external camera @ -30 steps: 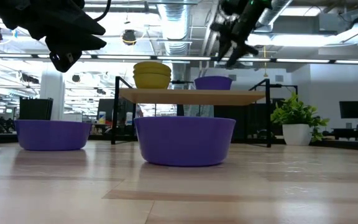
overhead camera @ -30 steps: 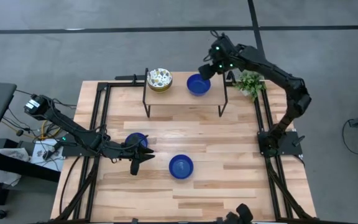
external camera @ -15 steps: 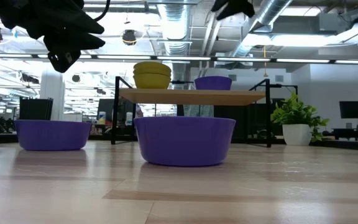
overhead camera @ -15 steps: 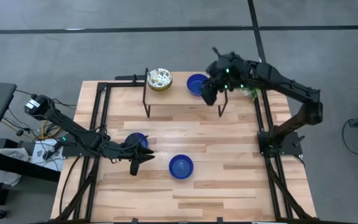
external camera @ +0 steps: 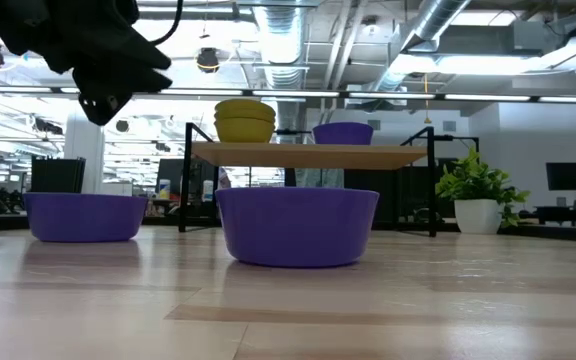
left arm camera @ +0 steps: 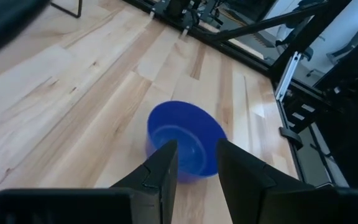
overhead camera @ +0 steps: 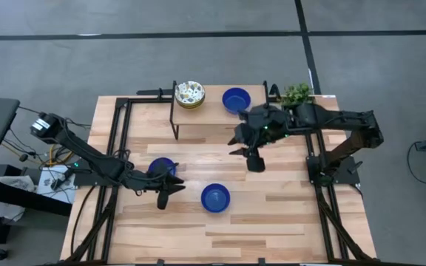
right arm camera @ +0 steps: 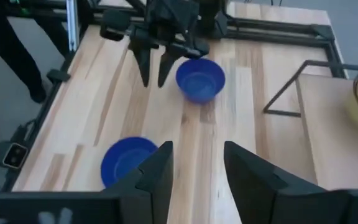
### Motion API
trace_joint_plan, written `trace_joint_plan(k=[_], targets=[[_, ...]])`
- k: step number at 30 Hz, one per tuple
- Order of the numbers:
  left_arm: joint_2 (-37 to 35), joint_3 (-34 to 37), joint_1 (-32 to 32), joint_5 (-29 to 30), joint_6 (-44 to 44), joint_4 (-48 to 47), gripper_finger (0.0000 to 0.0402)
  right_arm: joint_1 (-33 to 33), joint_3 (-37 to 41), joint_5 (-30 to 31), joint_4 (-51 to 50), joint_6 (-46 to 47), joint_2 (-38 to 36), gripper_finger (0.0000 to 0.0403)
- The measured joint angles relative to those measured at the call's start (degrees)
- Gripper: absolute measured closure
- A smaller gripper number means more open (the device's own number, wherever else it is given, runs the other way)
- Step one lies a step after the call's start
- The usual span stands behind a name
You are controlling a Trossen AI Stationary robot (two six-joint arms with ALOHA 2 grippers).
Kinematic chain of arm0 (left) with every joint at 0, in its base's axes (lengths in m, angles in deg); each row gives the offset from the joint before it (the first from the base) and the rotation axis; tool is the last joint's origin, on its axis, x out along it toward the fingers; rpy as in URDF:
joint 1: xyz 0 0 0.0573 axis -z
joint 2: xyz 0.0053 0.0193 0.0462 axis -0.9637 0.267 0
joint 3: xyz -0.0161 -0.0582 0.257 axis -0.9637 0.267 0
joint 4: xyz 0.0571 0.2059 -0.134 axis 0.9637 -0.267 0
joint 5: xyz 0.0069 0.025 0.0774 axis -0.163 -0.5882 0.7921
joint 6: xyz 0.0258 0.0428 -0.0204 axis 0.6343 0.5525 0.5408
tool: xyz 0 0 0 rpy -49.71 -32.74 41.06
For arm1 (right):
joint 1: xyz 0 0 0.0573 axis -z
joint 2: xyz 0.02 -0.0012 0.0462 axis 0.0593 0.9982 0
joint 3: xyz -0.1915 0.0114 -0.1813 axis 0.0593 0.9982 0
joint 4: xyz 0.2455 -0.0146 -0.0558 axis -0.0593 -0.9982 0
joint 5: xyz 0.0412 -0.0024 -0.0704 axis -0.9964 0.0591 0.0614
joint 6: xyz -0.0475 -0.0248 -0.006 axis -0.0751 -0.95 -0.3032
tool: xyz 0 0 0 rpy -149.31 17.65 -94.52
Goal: Pick & Place Mini bowls
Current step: Stack the right blue bowl on top of the blue bowl on the shelf
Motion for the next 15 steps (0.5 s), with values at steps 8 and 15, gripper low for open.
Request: trace_joint_plan(k=[8,15], targets=[[4.9,0.0,0.0,-0.8,-0.2,6.1,0.0293,-1.4,-0.1,0.2,0.4,4.7,1.7,0.0282],[7.2,0.0,0.1,-1.4,-0.9,7.9,0.0293,-1.7,0.0,0.0,-1.2,8.6,8.5,0.0280]])
